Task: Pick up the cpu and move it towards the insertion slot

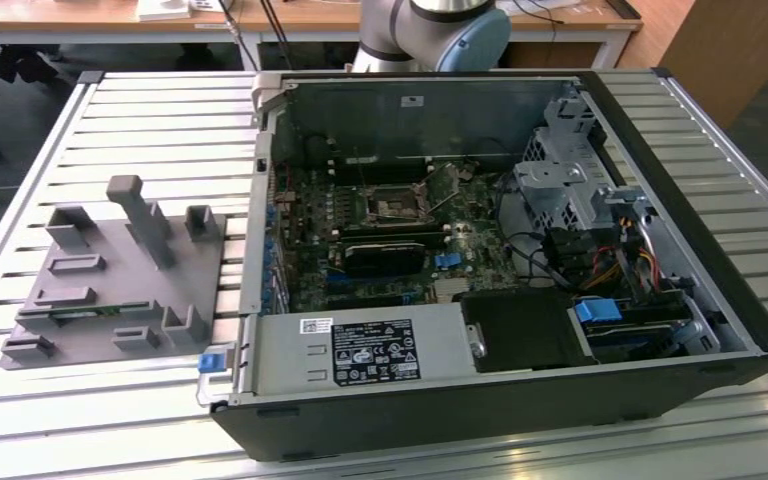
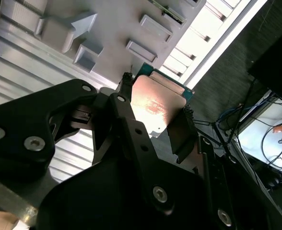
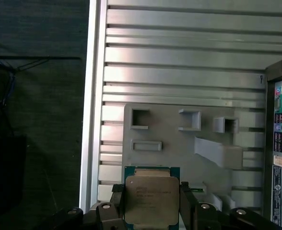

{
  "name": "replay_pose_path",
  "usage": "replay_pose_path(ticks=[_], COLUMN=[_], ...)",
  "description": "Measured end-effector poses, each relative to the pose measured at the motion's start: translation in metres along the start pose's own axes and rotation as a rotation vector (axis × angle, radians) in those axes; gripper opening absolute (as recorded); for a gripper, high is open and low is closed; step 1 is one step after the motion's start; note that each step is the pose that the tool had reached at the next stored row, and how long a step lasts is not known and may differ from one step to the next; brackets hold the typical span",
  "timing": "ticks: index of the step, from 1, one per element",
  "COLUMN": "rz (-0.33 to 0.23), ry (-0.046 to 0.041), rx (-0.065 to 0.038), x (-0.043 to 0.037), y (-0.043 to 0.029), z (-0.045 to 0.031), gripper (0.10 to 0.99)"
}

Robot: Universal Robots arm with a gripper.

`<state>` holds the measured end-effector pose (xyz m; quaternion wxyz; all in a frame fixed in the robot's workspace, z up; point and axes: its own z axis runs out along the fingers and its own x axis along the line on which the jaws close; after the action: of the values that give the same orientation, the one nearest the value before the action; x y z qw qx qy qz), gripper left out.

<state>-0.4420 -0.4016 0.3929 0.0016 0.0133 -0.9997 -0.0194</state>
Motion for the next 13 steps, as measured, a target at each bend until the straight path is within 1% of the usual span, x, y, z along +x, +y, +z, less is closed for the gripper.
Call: replay_pose_path(ticks=[1, 3, 13], rz=[0.0, 0.0, 0.0], ry=[0.0, -0.0001, 0.0], rx=[0.0, 0.0, 0.0], x=[0.0, 0.0, 0.0], y=[0.0002, 0.0005, 0.0015], z=[-0.0028, -0.0057, -0.0182], gripper=[0.541, 0.541, 0.541])
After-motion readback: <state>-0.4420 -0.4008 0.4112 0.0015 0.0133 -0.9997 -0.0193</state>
